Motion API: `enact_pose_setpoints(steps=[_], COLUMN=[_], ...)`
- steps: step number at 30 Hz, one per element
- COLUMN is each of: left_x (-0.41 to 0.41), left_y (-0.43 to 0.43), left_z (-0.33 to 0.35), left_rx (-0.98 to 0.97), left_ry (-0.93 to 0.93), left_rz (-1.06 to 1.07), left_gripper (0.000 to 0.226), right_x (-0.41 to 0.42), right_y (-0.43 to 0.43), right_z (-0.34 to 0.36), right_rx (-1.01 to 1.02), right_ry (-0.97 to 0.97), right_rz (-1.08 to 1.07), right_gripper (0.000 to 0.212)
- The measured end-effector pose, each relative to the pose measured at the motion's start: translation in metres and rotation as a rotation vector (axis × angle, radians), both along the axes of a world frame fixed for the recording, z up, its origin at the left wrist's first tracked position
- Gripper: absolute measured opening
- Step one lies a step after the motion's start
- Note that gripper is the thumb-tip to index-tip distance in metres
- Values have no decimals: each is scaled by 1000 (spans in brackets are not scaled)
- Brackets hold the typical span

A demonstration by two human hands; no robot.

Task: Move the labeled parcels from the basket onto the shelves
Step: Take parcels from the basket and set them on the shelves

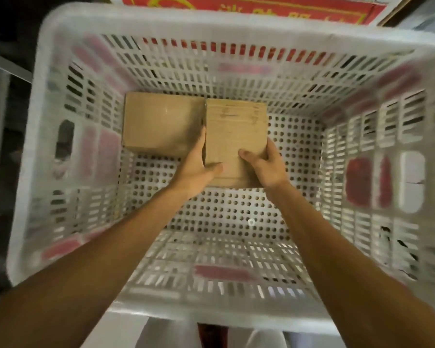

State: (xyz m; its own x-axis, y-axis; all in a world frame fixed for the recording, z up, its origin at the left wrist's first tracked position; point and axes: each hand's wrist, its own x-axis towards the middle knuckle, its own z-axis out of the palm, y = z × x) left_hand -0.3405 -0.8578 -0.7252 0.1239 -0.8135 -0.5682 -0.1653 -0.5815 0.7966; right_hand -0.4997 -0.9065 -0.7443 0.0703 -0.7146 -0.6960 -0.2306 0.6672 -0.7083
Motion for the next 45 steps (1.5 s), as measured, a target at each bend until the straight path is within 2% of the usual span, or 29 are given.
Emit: enact_pose_setpoints(steps=[4, 9, 11, 20, 23, 25, 28, 33, 37, 42, 45], left_x=[1, 25, 36, 44, 36, 29, 32, 65, 101, 137, 161], left_y=[-4, -2, -7, -11, -18, -23, -16, 2, -1, 3, 27], left_z=[-25, -54, -63, -82, -64, -44, -9, 83, 172, 286, 339], left_rx=[-49, -267, -323, -380, -284, -139, 47, 156, 37, -143, -168], left_ry=[-326, -773, -832, -777, -723, -626, -460, -290, -387, -467, -556], left_rz=[-128, -683, -727, -710, -683, -638, -588, -507, -431, -320, -227], left_gripper=[75, 53, 53, 49, 51, 52, 50, 47, 44, 38, 39], right_x=[6, 16, 14, 19, 23, 25, 28, 44, 80, 139, 174], right_y=[-6, -7, -7, -6, -15, -19, -11, 3, -4, -19, -23], right_z=[-29, -57, -63, -67, -49, -30, 14, 113, 199, 291, 346], right_rx=[8, -50, -65, -140, -34, 24, 36, -45, -140, -412, -608], right_ry=[-2, 48, 84, 262, 336, 374, 372, 391, 318, 240, 252], right_rz=[-45, 31, 56, 100, 147, 212, 285, 545, 751, 803, 948], right_gripper=[60, 68, 68, 72, 70, 59, 46, 41, 33, 25, 28])
